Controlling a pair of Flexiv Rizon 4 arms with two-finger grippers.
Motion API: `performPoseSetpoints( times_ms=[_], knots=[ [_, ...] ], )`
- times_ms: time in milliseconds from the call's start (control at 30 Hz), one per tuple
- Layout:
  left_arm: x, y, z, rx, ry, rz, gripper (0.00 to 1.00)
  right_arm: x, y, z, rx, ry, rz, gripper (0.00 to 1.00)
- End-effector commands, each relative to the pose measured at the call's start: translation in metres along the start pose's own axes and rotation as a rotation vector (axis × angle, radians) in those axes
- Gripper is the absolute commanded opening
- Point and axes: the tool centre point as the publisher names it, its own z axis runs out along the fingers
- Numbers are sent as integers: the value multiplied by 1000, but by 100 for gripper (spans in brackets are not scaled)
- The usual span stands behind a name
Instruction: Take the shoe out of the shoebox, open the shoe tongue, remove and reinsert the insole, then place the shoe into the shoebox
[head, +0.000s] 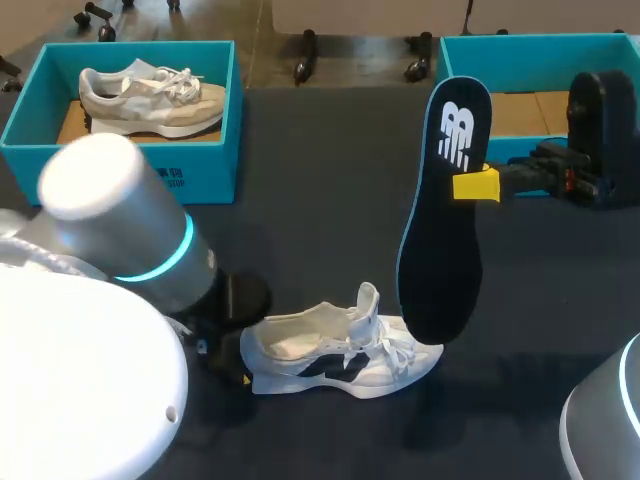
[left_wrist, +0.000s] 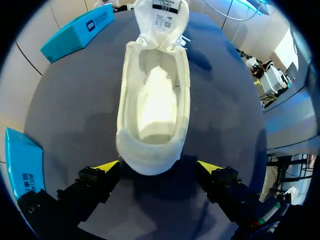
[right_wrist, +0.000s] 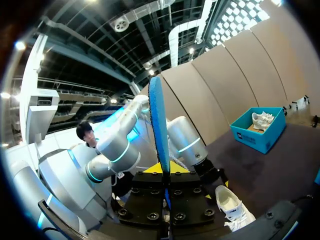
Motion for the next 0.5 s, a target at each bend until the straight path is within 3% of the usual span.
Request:
performPoseSetpoints(
  times_ms=[33, 167, 500],
  knots=[
    [3, -6, 0, -248, -9, 19, 100, -1, -1, 2, 0, 1, -1, 0],
    [-2, -7, -6, -222, 8, 62, 100, -1, -1, 2, 0, 1, -1, 0],
    [-5, -8, -10, -250, -19, 115, 100, -1, -1, 2, 0, 1, -1, 0]
  ],
)
